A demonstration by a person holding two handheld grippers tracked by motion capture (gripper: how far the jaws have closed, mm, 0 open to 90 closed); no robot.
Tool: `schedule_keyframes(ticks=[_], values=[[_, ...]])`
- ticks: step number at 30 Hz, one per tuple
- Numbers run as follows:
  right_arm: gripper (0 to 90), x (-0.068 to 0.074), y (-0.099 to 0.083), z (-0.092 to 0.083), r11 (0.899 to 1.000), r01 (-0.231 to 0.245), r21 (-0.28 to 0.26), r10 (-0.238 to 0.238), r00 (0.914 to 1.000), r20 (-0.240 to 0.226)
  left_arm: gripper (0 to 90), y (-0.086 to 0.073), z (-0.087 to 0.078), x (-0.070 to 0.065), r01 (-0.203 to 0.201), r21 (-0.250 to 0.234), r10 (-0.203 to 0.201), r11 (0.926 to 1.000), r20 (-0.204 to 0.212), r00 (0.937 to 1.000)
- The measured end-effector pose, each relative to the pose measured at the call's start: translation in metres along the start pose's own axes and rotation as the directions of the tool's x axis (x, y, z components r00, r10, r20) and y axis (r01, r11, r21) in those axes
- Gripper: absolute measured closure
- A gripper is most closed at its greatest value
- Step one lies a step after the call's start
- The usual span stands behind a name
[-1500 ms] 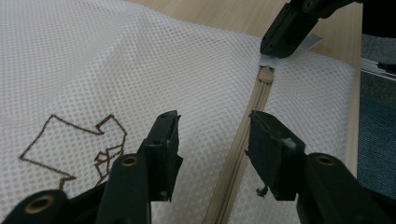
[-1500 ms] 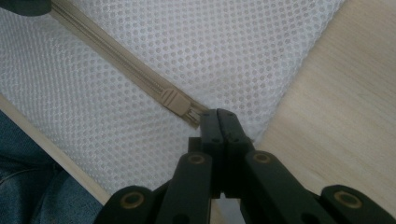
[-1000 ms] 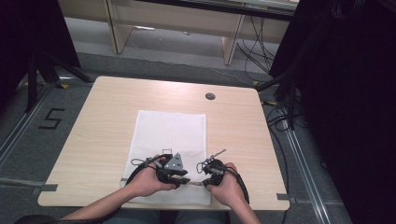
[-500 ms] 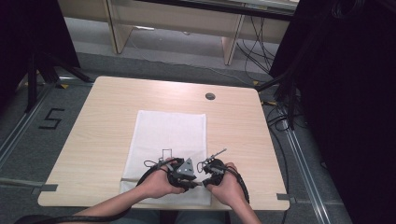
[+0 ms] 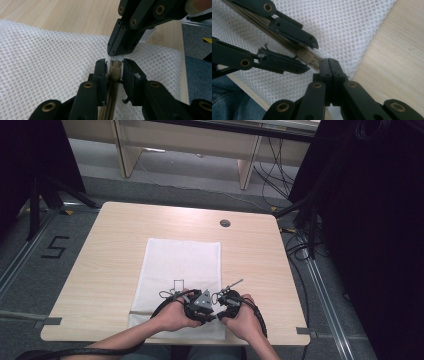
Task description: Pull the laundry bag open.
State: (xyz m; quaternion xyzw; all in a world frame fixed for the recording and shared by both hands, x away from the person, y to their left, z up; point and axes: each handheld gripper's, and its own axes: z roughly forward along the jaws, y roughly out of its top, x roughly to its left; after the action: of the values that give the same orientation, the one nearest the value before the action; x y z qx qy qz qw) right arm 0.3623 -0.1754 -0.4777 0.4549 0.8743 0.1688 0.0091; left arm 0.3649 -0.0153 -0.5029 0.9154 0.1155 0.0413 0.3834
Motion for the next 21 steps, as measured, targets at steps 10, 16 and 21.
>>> schedule_keyframes(ticks=[10, 16, 21], values=[[90.0, -0.0008, -0.0002, 0.0001, 1.000, -0.002, -0.010, 0.002, 1.0000, -0.003, 73.9, 0.0030, 0.0012, -0.0020, -0.013, -0.005, 0.013, 0.9999, 0.004, 0.9999], [90.0, -0.0014, -0.0001, 0.0005, 1.000, 0.001, -0.010, -0.001, 1.0000, -0.003, 77.0, 0.0004, 0.0046, -0.0043, -0.012, -0.002, 0.012, 0.9999, 0.002, 0.9999], [90.0, -0.0026, 0.0000, 0.0015, 1.000, 0.001, -0.008, -0.001, 1.0000, -0.003, 79.6, -0.0013, 0.0070, -0.0043, 0.034, -0.020, -0.034, 0.9992, 0.012, 0.9994]])
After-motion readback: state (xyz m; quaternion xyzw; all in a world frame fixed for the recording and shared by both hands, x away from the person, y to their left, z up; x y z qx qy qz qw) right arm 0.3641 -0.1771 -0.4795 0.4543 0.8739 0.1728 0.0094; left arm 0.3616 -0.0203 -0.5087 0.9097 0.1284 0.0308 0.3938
